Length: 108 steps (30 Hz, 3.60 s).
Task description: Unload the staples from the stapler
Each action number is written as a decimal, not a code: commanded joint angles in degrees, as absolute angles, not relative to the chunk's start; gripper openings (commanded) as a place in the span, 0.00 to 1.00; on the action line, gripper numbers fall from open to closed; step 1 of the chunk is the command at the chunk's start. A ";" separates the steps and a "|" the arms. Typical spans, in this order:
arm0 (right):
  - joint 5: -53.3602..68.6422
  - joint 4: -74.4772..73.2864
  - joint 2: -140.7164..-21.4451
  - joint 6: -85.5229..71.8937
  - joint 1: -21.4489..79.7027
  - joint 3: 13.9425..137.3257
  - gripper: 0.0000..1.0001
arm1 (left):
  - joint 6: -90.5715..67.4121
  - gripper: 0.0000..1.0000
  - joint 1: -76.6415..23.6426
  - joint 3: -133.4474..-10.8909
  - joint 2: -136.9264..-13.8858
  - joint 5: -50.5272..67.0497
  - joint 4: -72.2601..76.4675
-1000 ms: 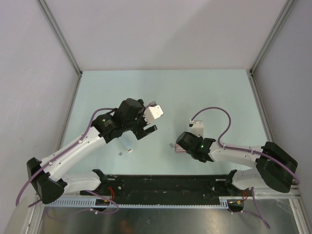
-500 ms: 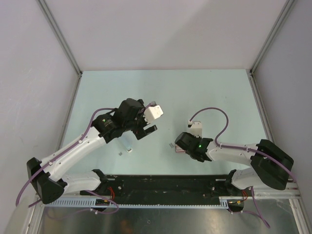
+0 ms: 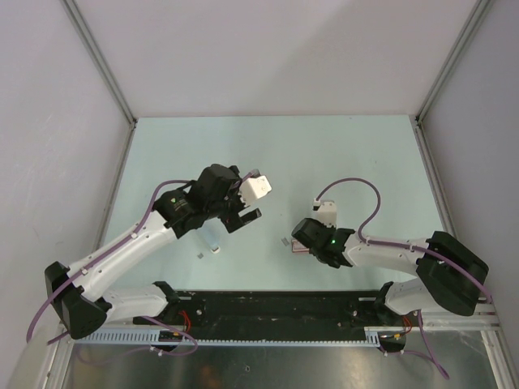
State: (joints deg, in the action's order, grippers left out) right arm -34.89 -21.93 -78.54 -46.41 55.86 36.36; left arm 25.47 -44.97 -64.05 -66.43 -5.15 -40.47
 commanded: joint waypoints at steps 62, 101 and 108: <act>-19.29 -20.01 -71.77 -39.82 47.96 33.39 0.00 | 25.26 0.99 -44.74 -63.91 -65.40 -4.40 -39.93; -10.32 -25.06 -45.57 -32.67 29.14 34.98 0.29 | 71.03 0.87 -52.85 -77.89 -107.33 28.42 -39.54; -8.07 -24.01 -46.36 -31.49 26.57 34.98 0.25 | 71.17 0.73 -54.62 -75.97 -108.56 28.03 -39.56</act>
State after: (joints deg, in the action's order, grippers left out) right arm -10.15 -25.39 -46.26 -33.32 27.75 33.56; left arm 69.12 -53.98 -76.44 -107.77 25.06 -39.62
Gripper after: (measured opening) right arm 0.263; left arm 0.760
